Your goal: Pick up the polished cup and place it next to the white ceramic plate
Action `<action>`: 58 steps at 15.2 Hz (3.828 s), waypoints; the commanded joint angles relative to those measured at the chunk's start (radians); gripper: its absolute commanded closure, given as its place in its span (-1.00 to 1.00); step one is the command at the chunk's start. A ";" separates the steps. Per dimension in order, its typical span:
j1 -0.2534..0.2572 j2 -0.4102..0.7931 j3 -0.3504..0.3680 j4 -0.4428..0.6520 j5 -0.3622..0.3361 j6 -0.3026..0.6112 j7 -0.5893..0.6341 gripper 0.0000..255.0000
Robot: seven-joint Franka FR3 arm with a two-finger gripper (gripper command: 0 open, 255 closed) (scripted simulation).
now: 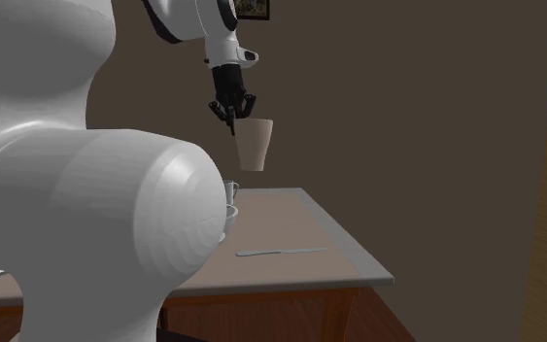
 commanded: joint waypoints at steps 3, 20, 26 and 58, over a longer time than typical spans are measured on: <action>0.040 -0.067 0.047 -0.059 0.022 -0.017 0.079 1.00; 0.202 -0.191 0.293 -0.124 0.134 -0.105 0.442 1.00; 0.248 -0.158 0.403 -0.070 0.154 -0.137 0.594 1.00; 0.265 -0.037 0.517 -0.351 0.109 0.236 0.753 1.00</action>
